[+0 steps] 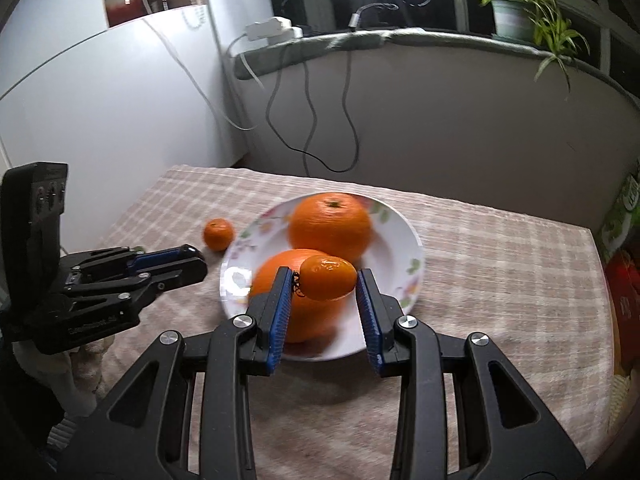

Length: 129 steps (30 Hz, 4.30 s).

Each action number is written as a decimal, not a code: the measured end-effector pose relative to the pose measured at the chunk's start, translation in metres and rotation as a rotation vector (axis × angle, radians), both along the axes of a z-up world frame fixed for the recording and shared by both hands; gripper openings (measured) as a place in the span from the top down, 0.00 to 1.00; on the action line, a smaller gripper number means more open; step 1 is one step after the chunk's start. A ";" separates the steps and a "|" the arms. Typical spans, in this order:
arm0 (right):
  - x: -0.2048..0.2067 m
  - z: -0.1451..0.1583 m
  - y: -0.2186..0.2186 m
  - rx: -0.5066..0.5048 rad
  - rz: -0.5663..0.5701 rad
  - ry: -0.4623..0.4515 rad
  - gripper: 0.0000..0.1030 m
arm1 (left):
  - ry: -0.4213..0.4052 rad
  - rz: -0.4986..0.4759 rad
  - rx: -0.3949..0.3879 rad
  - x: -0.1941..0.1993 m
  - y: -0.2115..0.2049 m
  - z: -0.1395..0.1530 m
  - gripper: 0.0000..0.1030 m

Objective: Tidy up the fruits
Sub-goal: 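Carry the small tangerine with the right gripper over the plate, then open the right gripper dropping the tangerine on the plate while the left releases the dark plum, then move both open grippers back to the pile of small fruits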

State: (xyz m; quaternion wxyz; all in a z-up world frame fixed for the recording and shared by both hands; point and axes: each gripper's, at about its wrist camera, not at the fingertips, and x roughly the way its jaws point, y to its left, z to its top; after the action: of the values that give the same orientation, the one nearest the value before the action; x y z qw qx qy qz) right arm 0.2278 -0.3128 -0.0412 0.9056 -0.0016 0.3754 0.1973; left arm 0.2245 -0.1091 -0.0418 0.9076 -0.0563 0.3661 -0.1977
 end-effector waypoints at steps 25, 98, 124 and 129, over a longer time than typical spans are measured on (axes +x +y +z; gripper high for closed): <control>0.048 -0.032 -0.016 -0.024 -0.029 0.069 0.67 | 0.036 -0.017 0.043 0.037 -0.022 -0.014 0.79; -0.047 0.026 0.064 0.016 0.123 -0.095 0.01 | -0.047 0.229 0.088 -0.073 0.110 0.014 0.21; -0.026 -0.048 0.198 -0.050 0.370 0.087 0.40 | 0.076 0.242 -0.017 -0.056 0.173 -0.033 0.57; -0.015 -0.060 0.206 -0.064 0.375 0.115 0.46 | 0.094 0.228 -0.015 -0.048 0.172 -0.039 0.57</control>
State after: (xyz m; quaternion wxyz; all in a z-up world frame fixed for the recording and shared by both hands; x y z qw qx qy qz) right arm 0.2130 -0.1071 -0.1014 0.8295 -0.0888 0.4258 0.3504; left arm 0.1766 0.0627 -0.0807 0.9055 -0.1138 0.3981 -0.0934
